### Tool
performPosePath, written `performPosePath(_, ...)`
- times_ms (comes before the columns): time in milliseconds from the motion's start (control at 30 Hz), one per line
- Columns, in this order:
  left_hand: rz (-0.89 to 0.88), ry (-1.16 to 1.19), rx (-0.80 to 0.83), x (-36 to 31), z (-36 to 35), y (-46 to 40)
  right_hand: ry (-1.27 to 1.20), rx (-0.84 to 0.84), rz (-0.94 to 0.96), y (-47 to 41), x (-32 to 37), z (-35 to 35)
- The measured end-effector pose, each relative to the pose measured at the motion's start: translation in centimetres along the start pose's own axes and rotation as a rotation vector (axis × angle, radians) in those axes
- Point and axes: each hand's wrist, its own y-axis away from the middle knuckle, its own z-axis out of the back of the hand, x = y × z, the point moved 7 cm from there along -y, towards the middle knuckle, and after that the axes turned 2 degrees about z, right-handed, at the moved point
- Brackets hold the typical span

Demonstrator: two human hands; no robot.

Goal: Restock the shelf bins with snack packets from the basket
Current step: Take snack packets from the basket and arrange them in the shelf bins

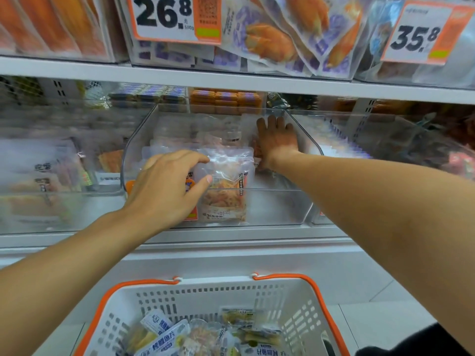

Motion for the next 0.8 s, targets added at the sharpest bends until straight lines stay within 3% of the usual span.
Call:
performPosePath(200, -0.012, 0.076, 0.004, -0.1, 0.6, 0.3, 0.004, 0.091, 0.017, 0.7, -0.8, 1.4)
performPosePath(533, -0.072, 0.120, -0.047, -1.2, 0.7, 0.2, -0.075, 0.054, -0.011, 2.4, -0.3, 2.8)
performPosePath(633, -0.181, 0.116, -0.131, -1.7, 1.9, 0.7, -0.286, -0.103, -0.058, 4.6, -0.4, 6.5)
performPosePath(700, -0.296, 0.090, -0.204, -2.6, 3.5, 1.7, -0.447, -0.331, -0.029, 7.7, -0.2, 10.0)
performPosePath(767, -0.408, 0.083, -0.152, -3.1, 4.1, 3.3, -0.623, -0.584, 0.054, 12.4, 0.6, 12.8)
performPosePath(800, -0.429, 0.074, -0.048, -2.9, 3.7, 4.3, -0.722, -0.657, 0.140, 15.0, 1.8, 13.5)
